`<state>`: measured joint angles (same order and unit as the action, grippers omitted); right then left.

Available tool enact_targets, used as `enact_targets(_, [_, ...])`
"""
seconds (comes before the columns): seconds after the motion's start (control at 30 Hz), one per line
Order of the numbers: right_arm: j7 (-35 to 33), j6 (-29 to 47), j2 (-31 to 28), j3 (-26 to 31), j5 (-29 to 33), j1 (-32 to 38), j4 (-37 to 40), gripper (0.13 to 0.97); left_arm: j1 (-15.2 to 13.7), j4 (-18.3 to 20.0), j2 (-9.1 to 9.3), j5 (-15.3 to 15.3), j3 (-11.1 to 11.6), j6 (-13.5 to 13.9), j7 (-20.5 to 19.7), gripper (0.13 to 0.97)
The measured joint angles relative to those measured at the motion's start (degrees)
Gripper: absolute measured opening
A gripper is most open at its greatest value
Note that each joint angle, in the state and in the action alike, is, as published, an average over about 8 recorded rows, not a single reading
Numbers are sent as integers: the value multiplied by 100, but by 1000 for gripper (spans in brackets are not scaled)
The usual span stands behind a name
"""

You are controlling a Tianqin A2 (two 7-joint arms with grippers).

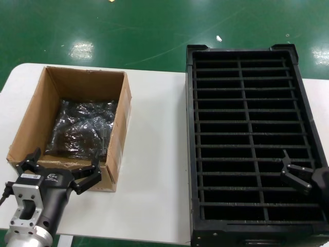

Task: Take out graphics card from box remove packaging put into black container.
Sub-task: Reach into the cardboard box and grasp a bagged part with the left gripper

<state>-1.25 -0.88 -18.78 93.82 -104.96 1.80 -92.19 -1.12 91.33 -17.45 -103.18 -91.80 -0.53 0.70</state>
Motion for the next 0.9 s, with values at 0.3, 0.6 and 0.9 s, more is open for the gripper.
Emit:
enact_targets(0.3, [0, 0, 0, 0, 0, 0, 0, 966, 0, 0, 0, 0, 0, 0, 0, 966])
enact_targets(0.6, [0, 0, 0, 0, 0, 0, 0, 966, 0, 0, 0, 0, 0, 0, 0, 966])
enact_targets(0.9, [0, 0, 0, 0, 0, 0, 0, 966, 0, 0, 0, 0, 0, 0, 0, 966])
